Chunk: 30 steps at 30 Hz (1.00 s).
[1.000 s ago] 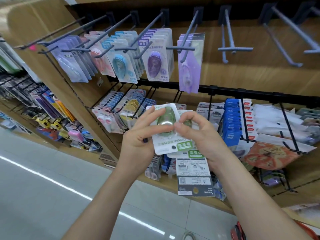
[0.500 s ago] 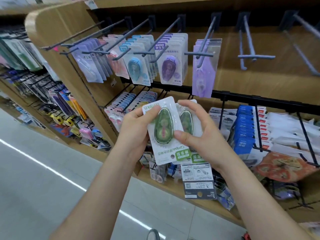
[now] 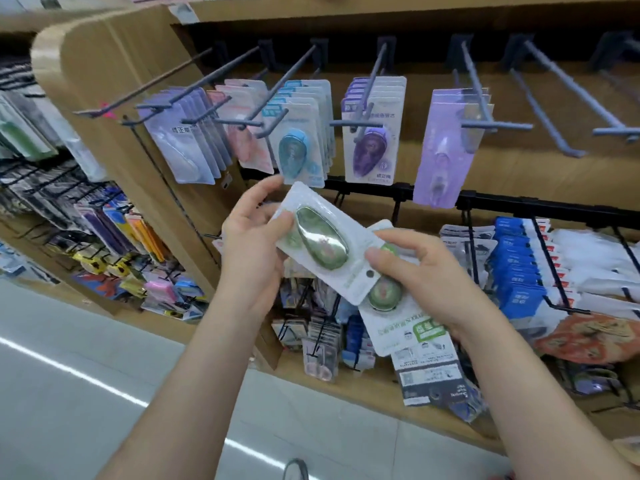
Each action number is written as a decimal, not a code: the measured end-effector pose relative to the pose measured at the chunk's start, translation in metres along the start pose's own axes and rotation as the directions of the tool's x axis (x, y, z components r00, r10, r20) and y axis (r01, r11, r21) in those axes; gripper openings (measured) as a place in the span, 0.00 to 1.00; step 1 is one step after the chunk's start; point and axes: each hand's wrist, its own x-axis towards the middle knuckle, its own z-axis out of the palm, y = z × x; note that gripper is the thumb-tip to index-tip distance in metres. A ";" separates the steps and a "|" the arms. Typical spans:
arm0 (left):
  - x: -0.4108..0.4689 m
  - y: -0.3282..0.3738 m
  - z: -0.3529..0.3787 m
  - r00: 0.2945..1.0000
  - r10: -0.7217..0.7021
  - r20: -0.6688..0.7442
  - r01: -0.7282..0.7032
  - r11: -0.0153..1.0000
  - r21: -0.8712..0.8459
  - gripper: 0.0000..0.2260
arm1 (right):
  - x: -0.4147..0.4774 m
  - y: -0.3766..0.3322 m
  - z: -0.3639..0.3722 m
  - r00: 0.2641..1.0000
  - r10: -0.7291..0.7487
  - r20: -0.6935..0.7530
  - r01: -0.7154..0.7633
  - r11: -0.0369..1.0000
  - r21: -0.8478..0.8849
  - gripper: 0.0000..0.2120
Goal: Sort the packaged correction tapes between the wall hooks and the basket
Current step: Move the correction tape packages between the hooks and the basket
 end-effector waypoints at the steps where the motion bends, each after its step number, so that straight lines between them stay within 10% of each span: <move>1: 0.006 0.001 -0.008 0.998 -0.010 0.068 0.003 0.995 0.096 0.21 | 0.001 -0.002 -0.004 0.998 0.004 -0.056 -0.004 1.000 -0.004 0.12; 5: 0.014 0.008 -0.015 0.903 -0.161 0.398 -0.052 0.880 0.473 0.23 | -0.001 -0.013 -0.021 0.984 -0.059 -0.166 0.046 0.996 -0.082 0.06; 13: 0.012 0.014 0.026 0.629 -0.385 0.676 -0.187 0.768 0.612 0.06 | -0.025 -0.014 -0.063 0.969 -0.065 -0.237 0.024 0.985 -0.169 0.06; 30: -0.050 -0.036 0.123 0.797 0.034 0.603 -0.166 0.972 0.165 0.06 | -0.054 -0.022 -0.123 0.817 -0.221 -0.532 0.157 0.974 -0.164 0.17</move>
